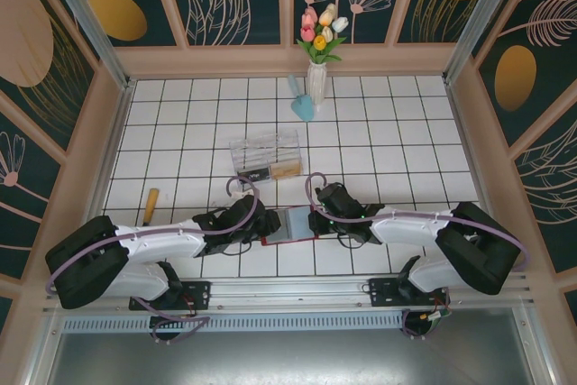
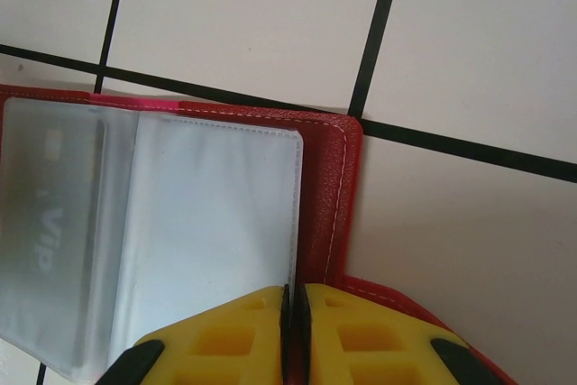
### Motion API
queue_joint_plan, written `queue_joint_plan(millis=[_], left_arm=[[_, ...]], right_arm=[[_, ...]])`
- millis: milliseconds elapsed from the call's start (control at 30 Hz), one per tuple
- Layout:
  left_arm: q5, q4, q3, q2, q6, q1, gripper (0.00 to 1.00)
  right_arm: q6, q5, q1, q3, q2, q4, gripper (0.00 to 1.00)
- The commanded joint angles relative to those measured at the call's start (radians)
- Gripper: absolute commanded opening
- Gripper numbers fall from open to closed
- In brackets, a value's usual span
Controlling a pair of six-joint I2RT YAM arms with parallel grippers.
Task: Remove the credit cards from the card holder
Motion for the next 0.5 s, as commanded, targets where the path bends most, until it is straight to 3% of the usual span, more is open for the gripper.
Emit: queue_joint_plan(millis=[0,467], left_arm=[[-0.011,-0.044,-0.007,0.015,-0.001,0.003,0.38],[-0.011,-0.064,0.001,0.026,0.006,0.004,0.38]], right_arm=[[0.009,0.011,0.006,-0.009,0.023,-0.008,0.15],[0.006,0.008,0.005,-0.007,0.028,-0.007,0.15]])
